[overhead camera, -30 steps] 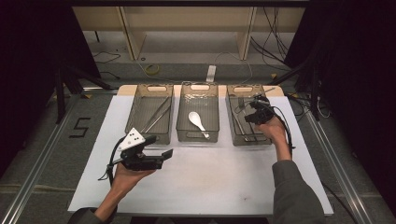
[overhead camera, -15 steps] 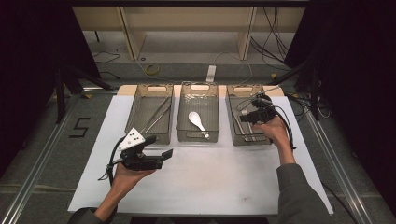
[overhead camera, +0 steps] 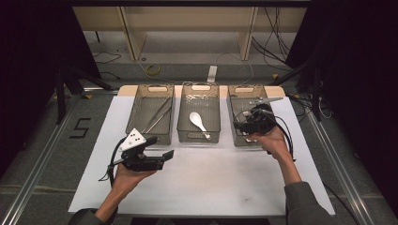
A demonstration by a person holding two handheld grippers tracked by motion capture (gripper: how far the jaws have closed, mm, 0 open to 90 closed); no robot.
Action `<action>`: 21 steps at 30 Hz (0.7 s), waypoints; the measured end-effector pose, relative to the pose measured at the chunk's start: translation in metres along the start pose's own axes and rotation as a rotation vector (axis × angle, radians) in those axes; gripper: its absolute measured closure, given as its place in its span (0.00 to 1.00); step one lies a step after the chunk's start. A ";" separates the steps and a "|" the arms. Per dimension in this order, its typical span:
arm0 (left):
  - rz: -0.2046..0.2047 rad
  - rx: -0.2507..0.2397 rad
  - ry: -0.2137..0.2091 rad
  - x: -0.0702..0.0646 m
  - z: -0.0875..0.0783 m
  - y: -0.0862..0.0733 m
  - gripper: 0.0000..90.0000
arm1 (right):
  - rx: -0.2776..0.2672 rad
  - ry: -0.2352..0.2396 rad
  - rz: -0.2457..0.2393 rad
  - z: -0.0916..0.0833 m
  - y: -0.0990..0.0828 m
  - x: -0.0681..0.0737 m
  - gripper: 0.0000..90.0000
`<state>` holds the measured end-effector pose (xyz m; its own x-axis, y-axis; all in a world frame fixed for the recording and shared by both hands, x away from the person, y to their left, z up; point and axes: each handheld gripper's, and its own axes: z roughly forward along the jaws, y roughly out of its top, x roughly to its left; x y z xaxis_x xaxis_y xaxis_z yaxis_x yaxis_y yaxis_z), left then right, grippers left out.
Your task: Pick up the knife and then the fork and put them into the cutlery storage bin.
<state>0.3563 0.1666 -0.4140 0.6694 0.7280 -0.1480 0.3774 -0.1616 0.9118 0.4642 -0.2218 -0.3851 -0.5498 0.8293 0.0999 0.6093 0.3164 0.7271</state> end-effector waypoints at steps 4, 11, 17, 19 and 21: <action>-0.004 0.001 -0.003 0.000 0.000 0.000 0.17 | -0.019 0.015 -0.008 -0.006 -0.007 0.009 0.36; -0.004 0.003 -0.006 0.000 0.001 0.000 0.17 | -0.050 0.015 -0.021 -0.013 -0.022 0.026 0.29; -0.003 0.007 -0.008 0.000 0.001 0.000 0.17 | -0.097 0.026 -0.032 -0.020 -0.036 0.039 0.29; -0.003 0.007 -0.008 0.000 0.001 0.000 0.17 | -0.114 0.040 -0.034 -0.022 -0.040 0.043 0.29; -0.003 0.007 -0.010 0.000 0.001 0.000 0.17 | -0.131 0.050 -0.040 -0.026 -0.043 0.046 0.29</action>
<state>0.3563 0.1658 -0.4142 0.6747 0.7218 -0.1544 0.3839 -0.1645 0.9086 0.3981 -0.2088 -0.3943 -0.6019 0.7923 0.0999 0.5083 0.2836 0.8131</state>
